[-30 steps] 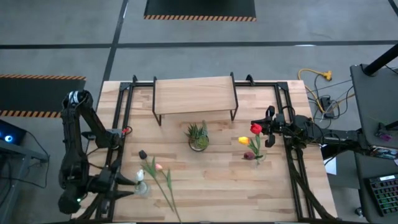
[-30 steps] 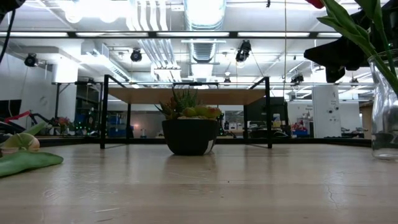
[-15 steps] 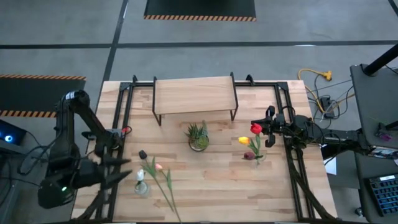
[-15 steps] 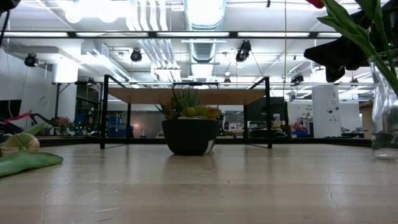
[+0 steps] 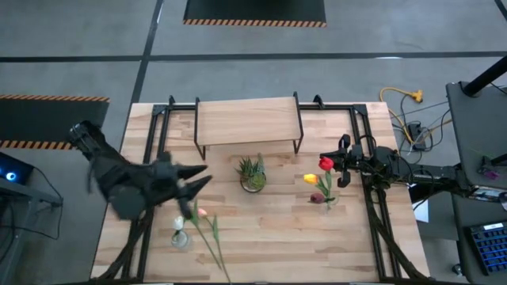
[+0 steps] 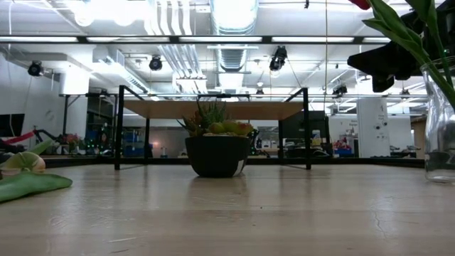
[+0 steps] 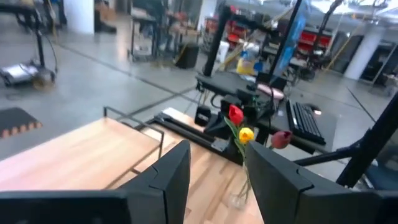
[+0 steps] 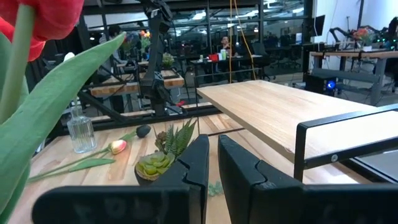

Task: Pick and place flowers into a vace then onto a shelf
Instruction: Put the pink flower into the left transparent vase

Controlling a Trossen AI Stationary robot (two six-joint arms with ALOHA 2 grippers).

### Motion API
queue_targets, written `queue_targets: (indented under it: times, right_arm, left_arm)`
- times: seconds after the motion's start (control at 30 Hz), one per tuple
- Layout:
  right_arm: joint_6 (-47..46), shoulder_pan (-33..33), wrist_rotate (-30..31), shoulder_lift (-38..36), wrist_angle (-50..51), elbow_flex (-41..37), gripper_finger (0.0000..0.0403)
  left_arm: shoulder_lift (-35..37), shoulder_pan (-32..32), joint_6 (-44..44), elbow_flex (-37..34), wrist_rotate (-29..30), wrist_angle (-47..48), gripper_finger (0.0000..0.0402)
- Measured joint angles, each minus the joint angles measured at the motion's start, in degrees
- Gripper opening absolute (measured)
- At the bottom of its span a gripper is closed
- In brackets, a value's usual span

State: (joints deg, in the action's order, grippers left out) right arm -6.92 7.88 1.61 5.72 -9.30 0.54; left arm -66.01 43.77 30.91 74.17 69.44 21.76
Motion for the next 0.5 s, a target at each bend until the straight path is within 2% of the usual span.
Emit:
queue_targets:
  times: [0.07, 0.2, 0.5]
  right_arm:
    - [0.00, 0.00, -0.01, 0.00, 0.02, 0.00, 0.0028]
    - [0.02, 0.00, -0.01, 0.00, 0.02, 0.00, 0.0028]
    - [0.02, 0.01, -0.01, 0.02, 1.95, 0.00, 0.0028]
  left_arm:
    - [-0.98, -4.35, 0.03, -0.04, -4.51, -1.07, 0.0139]
    - [-2.40, -10.28, 2.06, -0.06, -6.86, -1.26, 0.0139]
    - [-7.60, -13.59, 10.62, -0.11, -14.32, -1.21, 0.0139]
